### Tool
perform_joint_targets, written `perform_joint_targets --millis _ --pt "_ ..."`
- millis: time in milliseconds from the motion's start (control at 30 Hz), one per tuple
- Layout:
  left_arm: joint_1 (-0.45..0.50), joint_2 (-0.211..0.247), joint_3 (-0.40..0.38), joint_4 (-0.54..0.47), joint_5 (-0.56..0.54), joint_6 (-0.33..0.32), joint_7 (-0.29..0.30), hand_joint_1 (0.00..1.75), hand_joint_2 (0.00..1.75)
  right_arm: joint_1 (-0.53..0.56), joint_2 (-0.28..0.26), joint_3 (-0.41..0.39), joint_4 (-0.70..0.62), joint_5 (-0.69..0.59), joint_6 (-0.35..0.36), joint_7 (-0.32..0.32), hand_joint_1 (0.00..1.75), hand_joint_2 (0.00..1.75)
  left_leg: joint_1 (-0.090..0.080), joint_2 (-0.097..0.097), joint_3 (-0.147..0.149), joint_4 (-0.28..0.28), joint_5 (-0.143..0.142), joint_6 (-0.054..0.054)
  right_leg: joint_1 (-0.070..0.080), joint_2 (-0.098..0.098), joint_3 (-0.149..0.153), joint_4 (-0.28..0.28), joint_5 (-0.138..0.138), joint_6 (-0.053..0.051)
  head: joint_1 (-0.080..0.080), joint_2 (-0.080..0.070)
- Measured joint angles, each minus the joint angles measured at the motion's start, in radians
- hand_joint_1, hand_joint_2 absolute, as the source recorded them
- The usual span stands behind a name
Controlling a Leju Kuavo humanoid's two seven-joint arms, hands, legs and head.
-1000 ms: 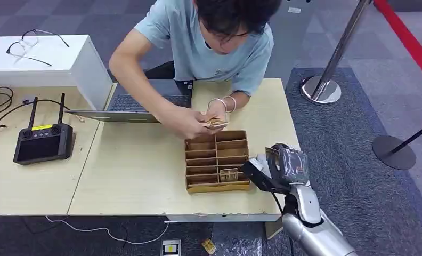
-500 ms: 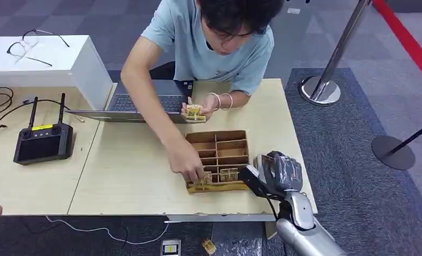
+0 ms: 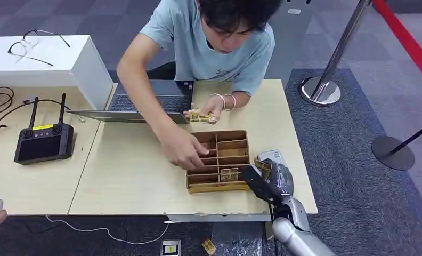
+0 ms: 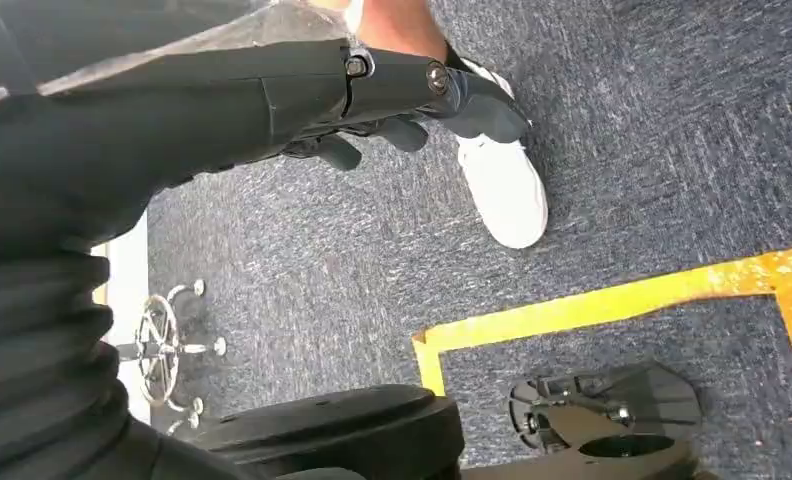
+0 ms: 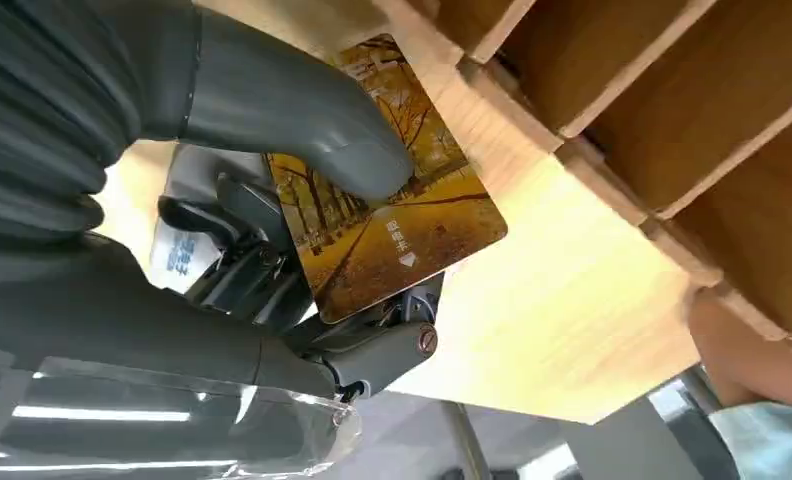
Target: Pass the card to the sensor for recognition and then transmit it.
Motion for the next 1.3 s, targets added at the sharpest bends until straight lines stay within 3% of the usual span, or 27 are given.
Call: perform_joint_targets --millis 367,633,1100,1300 --pt "0.0 0.0 0.0 0.0 0.002 0.0 0.0 0.0 1.75 0.0 0.018 -0.028 0.019 -0.003 -0.003 -0.026 1.75 1.75 0.0 0.0 0.0 0.0 0.0 0.0 0.0 0.0 0.0 0.0 0.0 0.0 0.0 0.0" --pt "0.001 0.0 0.0 0.0 0.003 0.002 -0.005 0.0 1.75 0.003 0.023 -0.062 -0.003 0.017 -0.003 -0.006 1.75 1.75 0.0 0.0 0.0 0.0 0.0 0.0 0.0 0.0 0.0 0.0 0.0 0.0 0.0 0.0" --pt "0.002 -0.001 0.0 0.0 0.011 0.006 -0.025 0.0 1.75 -0.002 -0.031 -0.094 -0.223 0.106 -0.003 0.098 1.75 1.75 0.0 0.0 -0.001 0.001 0.0 0.0 0.0 0.0 -0.001 0.0 0.0 0.0 0.0 0.0" --pt "0.002 -0.004 0.0 0.0 0.015 0.007 -0.028 0.0 1.75 -0.004 -0.051 -0.093 -0.309 0.136 -0.003 0.107 1.75 1.75 0.0 0.0 -0.001 0.0 0.0 0.0 0.0 0.0 -0.001 0.0 0.0 0.0 0.0 0.0"
